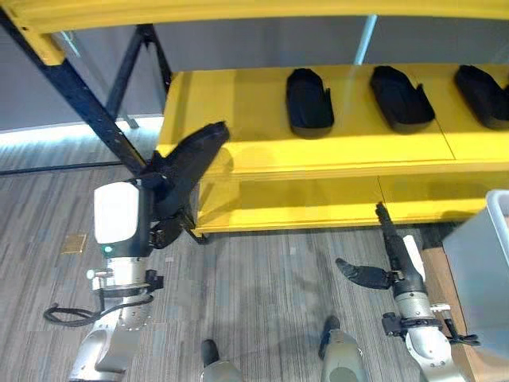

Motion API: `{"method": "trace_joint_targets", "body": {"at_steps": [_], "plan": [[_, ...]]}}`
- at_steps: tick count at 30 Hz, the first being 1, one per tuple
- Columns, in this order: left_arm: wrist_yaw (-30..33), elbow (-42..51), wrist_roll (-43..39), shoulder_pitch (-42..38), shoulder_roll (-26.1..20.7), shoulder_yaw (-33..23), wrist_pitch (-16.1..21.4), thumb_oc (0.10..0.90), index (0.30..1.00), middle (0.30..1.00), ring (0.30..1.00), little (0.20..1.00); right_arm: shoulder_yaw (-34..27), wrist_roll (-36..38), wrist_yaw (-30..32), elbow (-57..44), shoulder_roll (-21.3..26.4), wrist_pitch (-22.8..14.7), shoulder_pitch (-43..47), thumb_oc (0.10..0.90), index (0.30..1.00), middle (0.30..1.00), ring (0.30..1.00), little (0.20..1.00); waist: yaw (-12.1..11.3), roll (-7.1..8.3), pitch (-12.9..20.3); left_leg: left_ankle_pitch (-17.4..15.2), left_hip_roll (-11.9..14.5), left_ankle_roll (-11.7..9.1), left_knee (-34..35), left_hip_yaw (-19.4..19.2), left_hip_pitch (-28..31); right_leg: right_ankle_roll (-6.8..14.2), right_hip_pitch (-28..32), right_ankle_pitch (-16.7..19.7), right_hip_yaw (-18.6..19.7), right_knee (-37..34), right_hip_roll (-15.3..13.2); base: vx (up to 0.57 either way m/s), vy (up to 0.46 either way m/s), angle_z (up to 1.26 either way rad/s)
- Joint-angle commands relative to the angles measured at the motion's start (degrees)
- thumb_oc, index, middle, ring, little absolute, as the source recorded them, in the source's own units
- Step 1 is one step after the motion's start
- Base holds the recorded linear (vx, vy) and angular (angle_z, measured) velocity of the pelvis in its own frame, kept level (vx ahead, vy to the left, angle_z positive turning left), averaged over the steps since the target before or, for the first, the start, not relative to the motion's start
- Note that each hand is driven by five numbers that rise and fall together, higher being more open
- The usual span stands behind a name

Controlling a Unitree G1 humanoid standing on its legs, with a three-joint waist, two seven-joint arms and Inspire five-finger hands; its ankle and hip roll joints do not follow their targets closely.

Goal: Move parts from the plastic box to the shelf.

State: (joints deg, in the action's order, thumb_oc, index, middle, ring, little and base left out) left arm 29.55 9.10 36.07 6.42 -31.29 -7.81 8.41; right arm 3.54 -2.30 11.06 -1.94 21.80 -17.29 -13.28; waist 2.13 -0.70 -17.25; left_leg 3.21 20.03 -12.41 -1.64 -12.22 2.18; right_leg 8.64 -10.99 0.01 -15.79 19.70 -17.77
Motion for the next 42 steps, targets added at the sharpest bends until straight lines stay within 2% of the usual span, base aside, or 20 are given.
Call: {"method": "trace_joint_targets", "body": {"at_steps": [1,8,14,19,22,25,26,28,29,32,33,34,36,37,38,39,42], "plan": [[5.39,8.01,-1.03,-3.03,-2.19,-2.59,3.09,0.4,0.3,0.3,0.3,0.3,-4.09,-1.25,1.54,-5.76,2.2,-4.99,2.57,0.9,1.0,1.0,1.0,1.0,2.39,0.66,6.91,3.22,1.7,2.65,1.34,1.29,-1.51,-0.12,4.28,-5.69,-1.18,1.51,-0.3,0.03,0.126,0.1],[5.06,8.15,-0.76,-3.25,-2.63,-2.6,2.75,0.4,0.3,0.3,0.3,0.3,-4.27,-1.47,0.81,-5.94,0.99,-4.19,1.8,0.9,1.0,1.0,1.0,1.0,2.45,2.56,8.56,0.31,-1.77,4.31,1.35,1.82,-0.98,1.47,8.01,-2.97,-1.57,-3.81,-2.13,0.05,0.137,0.06],[4.54,8.29,-0.24,-3.24,-2.79,-1.92,2.83,0.4,0.3,0.3,0.3,0.3,-3.41,-2.71,0.66,-5.9,0.79,-3.66,2.36,0.9,1.0,1.0,1.0,1.0,2.15,3.58,9.48,-1.05,-3.34,5.07,1.95,1.3,0.28,2.55,9.55,-1.22,-1.3,-6.88,-2.83,0.04,0.061,0.01],[4.66,8.76,1.43,-2.74,-3.25,-1.96,2.65,0.4,0.3,0.3,0.3,0.3,-2.07,-3.47,0.04,-5.94,0.62,-3.48,3.34,0.9,1.0,1.0,1.0,1.0,1.55,4.61,10.09,-2.48,-4.98,5.98,2.39,0.22,1.5,3.94,10.56,1.59,-0.29,-10.17,-3.66,0.05,0.079,-0.12],[4.87,8.58,1.52,-3.8,-4.41,-1.51,2.55,0.4,0.3,0.3,0.3,0.3,-2.25,-2.91,-0.32,-6.28,0.41,-3.55,3.64,0.9,1.0,1.0,1.0,1.0,1.14,5.79,9.25,-4.85,-6.32,6.86,-2.35,2.0,-1.08,4.42,11.04,3.23,0.52,-9.97,-4.67,0.0,0.085,-0.02],[5.19,8.08,1.18,-4.28,-4.86,-1.05,2.52,0.4,0.3,0.3,0.3,0.3,-2.21,-1.87,-0.71,-6.1,0.35,-3.49,4.25,0.9,1.0,1.0,1.0,1.0,0.91,6.33,8.63,-6.84,-7.73,8.04,-5.85,3.22,-3.34,4.59,10.94,4.47,1.18,-9.95,-5.7,0.0,0.135,0.18],[4.97,7.96,1.35,-4.71,-5.55,-0.87,2.3,0.4,0.3,0.3,0.3,0.3,-2.03,-1.51,-0.89,-5.98,0.07,-3.15,4.66,0.9,1.0,1.0,1.0,1.0,0.4,6.66,8.18,-8.75,-9.53,9.36,-8.24,3.86,-4.77,4.79,11.09,5.87,1.26,-9.73,-7.09,0.03,0.23,0.18],[4.77,8.04,1.45,-5.04,-5.99,-0.52,2.3,0.4,0.3,0.3,0.3,0.3,-2.34,-1.07,-1.04,-6.06,-0.32,-3.19,4.51,0.9,1.0,1.0,1.0,1.0,0.4,7.17,8.04,-9.91,-10.75,10.37,-10.09,4.24,-5.87,5.0,11.13,7.03,1.53,-9.23,-8.3,0.04,0.248,0.07],[4.67,8.05,1.89,-5.3,-6.38,-0.39,1.84,0.4,0.3,0.3,0.3,0.3,-2.24,-0.5,-1.39,-6.42,-0.89,-3.1,4.3,0.9,1.0,1.0,1.0,1.0,0.61,7.04,7.66,-11.7,-12.34,12.02,-10.76,4.39,-5.7,4.65,9.86,9.74,2.16,-5.61,-9.82,0.02,0.284,0.12],[4.3,7.88,2.28,-6.49,-6.7,0.13,1.36,0.4,0.3,0.3,0.3,0.3,-0.99,-0.35,-1.5,-6.34,-1.79,-2.99,4.53,0.9,1.0,1.0,1.0,1.0,1.7,5.98,6.47,-11.24,-15.16,14.77,-8.58,3.71,-3.86,3.81,4.45,18.3,6.68,2.48,-11.02,-0.01,0.383,0.15],[4.17,7.7,2.12,-6.87,-6.66,0.64,1.34,0.4,0.3,0.3,0.3,0.3,-0.52,-0.26,-1.45,-5.93,-1.96,-3.06,4.81,0.9,1.0,1.0,1.0,1.0,1.88,4.93,5.52,-11.09,-15.74,15.6,-7.44,3.32,-2.35,3.48,2.3,18.12,6.58,6.66,-10.46,0.02,0.428,-0.1],[3.79,7.91,2.12,-6.64,-6.52,0.36,1.26,0.4,0.3,0.3,0.3,0.3,-0.09,-0.07,-1.71,-5.96,-2.07,-3.19,4.69,0.9,1.0,1.0,1.0,1.0,1.44,4.21,5.02,-11.37,-16.02,16.03,-6.16,2.2,-0.87,3.47,-0.28,16.04,3.53,8.26,-11.15,0.12,0.313,-0.33],[3.4,8.19,2.64,-6.36,-6.48,0.06,1.23,0.4,0.3,0.3,0.3,0.3,-0.08,-0.36,-1.58,-5.75,-2.3,-3.06,4.81,0.9,1.0,1.0,1.0,1.0,2.13,4.11,5.65,-12.51,-16.23,14.97,-3.83,1.67,1.68,4.83,-1.7,15.22,2.4,4.09,-11.78,0.16,0.049,-0.52],[3.24,8.39,2.67,-6.13,-6.5,-0.17,1.55,0.4,0.3,0.3,0.3,0.3,0.03,-0.49,-1.57,-5.75,-2.28,-2.91,5.11,0.9,1.0,1.0,1.0,1.0,2.28,4.67,5.73,-11.62,-16.41,14.38,-2.63,0.84,2.26,4.47,-1.87,16.16,0.94,-1.68,-12.16,0.17,-0.207,-0.38],[3.58,8.13,2.4,-6.44,-6.79,-0.33,1.31,0.4,0.3,0.3,0.3,0.3,0.02,-0.47,-1.47,-5.89,-2.24,-2.85,5.7,0.9,1.0,1.0,1.0,1.0,2.53,4.94,5.22,-11.64,-14.75,12.5,-2.16,0.93,3.42,5.61,-0.18,17.54,0.42,-11.72,-10.69,0.11,-0.203,-0.07],[3.63,8.04,2.4,-6.55,-6.84,-0.27,1.32,0.4,0.3,0.3,0.3,0.3,-0.01,-0.48,-1.47,-5.87,-2.28,-2.86,5.75,0.9,1.0,1.0,1.0,1.0,2.55,4.73,4.95,-11.69,-14.43,12.4,-2.2,1.02,3.65,5.56,0.65,17.96,-0.04,-12.58,-10.31,0.13,-0.217,0.0],[3.58,6.88,2.88,-7.05,-7.34,0.96,1.21,0.4,0.3,0.3,0.3,0.3,-0.53,-1.05,-1.42,-6.53,-1.8,-3.34,4.34,0.9,1.0,1.0,1.0,1.0,2.78,6.62,5.08,-12.4,-13.72,10.84,-3.96,2.39,3.19,5.7,3.7,16.17,4.13,-15.22,-8.31,0.1,-0.174,0.23]]}}
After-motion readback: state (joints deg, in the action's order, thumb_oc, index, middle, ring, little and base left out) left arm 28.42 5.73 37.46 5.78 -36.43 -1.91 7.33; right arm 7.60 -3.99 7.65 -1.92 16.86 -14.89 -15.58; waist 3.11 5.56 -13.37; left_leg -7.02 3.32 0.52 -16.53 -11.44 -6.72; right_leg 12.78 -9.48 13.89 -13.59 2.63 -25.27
